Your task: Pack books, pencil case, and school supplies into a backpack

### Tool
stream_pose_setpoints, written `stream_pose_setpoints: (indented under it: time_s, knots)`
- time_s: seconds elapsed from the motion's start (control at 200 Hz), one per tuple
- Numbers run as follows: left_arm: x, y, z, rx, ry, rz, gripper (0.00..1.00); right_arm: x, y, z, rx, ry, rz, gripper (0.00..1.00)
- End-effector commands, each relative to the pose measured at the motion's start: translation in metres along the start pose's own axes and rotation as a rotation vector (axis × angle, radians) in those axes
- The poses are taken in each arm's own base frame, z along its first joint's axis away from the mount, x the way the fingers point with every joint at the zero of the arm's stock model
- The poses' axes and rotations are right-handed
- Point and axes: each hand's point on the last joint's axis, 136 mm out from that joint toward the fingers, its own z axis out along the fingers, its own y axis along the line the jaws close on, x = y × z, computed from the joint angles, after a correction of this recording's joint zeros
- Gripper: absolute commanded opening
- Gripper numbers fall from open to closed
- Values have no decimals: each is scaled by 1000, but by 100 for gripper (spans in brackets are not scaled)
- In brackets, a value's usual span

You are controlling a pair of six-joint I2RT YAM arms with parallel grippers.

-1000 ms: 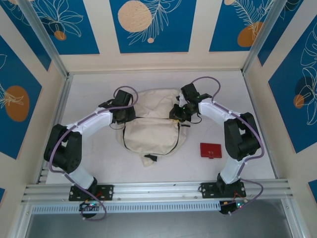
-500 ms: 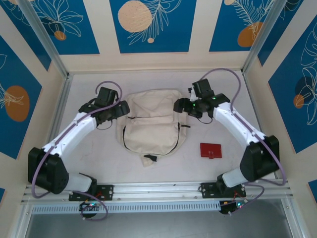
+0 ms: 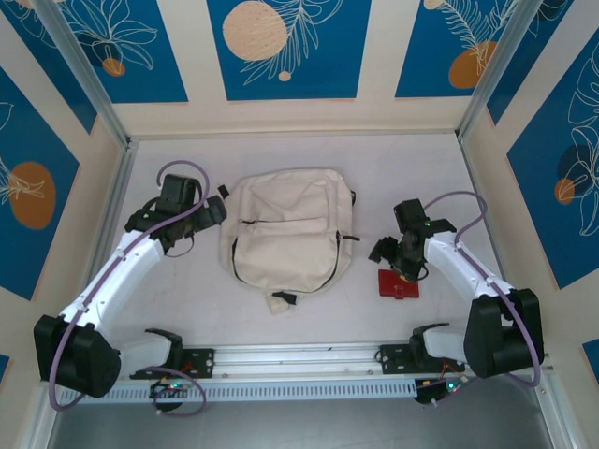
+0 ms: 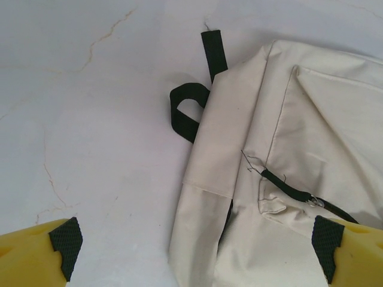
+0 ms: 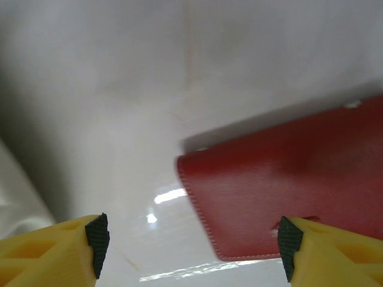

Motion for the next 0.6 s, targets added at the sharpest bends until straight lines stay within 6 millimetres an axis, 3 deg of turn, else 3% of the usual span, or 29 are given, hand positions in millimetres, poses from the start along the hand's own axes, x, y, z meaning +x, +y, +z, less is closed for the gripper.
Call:
stream_pose_setpoints:
  time_s: [0.0, 0.205, 0.48, 0.595]
  knots:
    - [2, 0, -4, 32, 9, -3, 100, -6, -4, 15, -12, 5, 84, 76]
    - [5, -2, -2, 46, 26, 18, 100, -17, 0, 37, -20, 34, 90, 73]
    - [7, -8, 0, 71, 42, 28, 100, -13, 78, 51, -179, 121, -194, 67]
    - [7, -11, -1, 87, 48, 30, 100, -12, 91, 52, -149, 119, -261, 65]
